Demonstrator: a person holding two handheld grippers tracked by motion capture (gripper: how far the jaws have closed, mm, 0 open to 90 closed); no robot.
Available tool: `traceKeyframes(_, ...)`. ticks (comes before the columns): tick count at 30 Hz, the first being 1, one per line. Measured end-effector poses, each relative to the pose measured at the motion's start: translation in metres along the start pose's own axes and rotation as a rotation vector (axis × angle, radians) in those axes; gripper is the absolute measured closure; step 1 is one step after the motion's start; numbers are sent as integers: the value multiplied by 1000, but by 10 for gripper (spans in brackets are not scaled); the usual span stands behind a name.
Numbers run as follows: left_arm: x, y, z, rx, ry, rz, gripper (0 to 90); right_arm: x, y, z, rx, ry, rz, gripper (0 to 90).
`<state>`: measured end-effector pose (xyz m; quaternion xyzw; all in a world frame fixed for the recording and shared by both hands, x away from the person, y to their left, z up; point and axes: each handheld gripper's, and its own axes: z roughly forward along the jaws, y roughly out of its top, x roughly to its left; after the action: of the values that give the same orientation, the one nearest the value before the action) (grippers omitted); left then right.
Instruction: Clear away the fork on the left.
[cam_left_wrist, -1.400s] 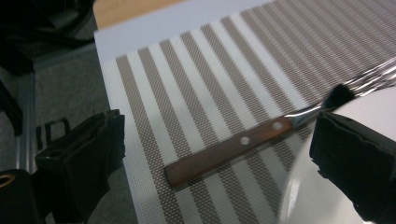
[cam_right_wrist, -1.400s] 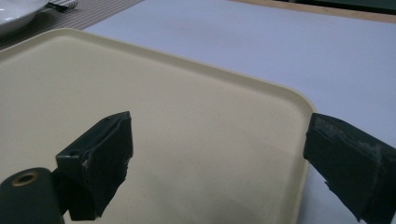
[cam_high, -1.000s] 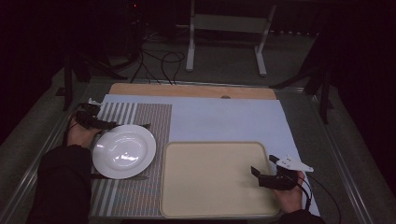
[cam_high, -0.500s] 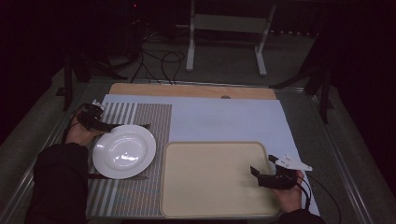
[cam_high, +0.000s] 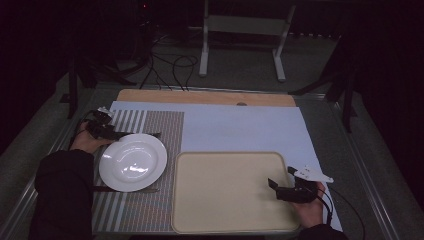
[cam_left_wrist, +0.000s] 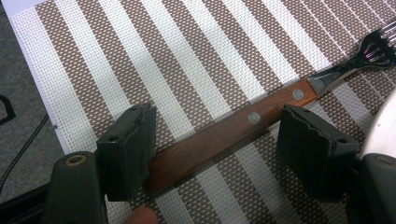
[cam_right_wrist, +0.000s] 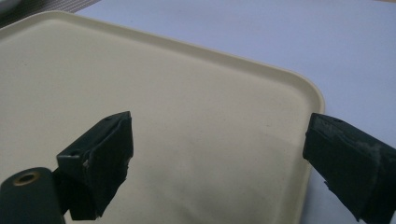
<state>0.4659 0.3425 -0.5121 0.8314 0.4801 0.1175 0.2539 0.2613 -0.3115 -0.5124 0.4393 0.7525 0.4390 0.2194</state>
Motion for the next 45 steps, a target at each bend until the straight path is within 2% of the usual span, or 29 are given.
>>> traceKeyframes(3, -1, -2, 0, -14, -3, -8, 295, -1, 0, 0, 3, -1, 0, 85)
traceKeyframes(11, -1, -1, -1, -10, -1, -2, 307, -1, 0, 0, 7, -5, 0, 86)
traceKeyframes(12, -2, -2, -3, -14, -19, 30, 367, -1, 0, 0, 7, -7, 2, 86)
traceKeyframes(14, -4, -2, -4, 0, -4, 61, 448, -1, -1, 0, 7, -4, 1, 86)
traceKeyframes(19, -5, -2, -5, 2, -13, 90, 576, -1, -1, 0, 10, -6, 4, 86)
traceKeyframes(21, -5, -2, -6, 5, -19, 92, 590, -1, -1, 0, 10, -6, 4, 86)
traceKeyframes(23, -7, -2, -6, 6, -21, 106, 664, -1, -1, 0, 12, -7, 6, 87)
traceKeyframes(27, -6, -1, -6, 9, -16, 86, 754, -1, -1, 0, 17, -6, 8, 103)
traceKeyframes(32, -10, -4, -6, -8, 14, 54, 755, -2, -1, 0, 15, -5, 9, 102)
traceKeyframes(35, -13, -4, -6, -2, 38, 23, 758, -2, -1, -1, 10, -3, 10, 103)
traceKeyframes(37, -15, 0, -7, 22, 51, -7, 759, -2, -1, -1, 10, -4, 9, 103)
traceKeyframes(40, -22, 5, -8, 50, 95, -1, 760, -1, -1, -1, 10, -5, 11, 102)
traceKeyframes(45, -26, 11, -18, 61, 123, -3, 761, -2, -1, -2, 1, 0, 16, 103)
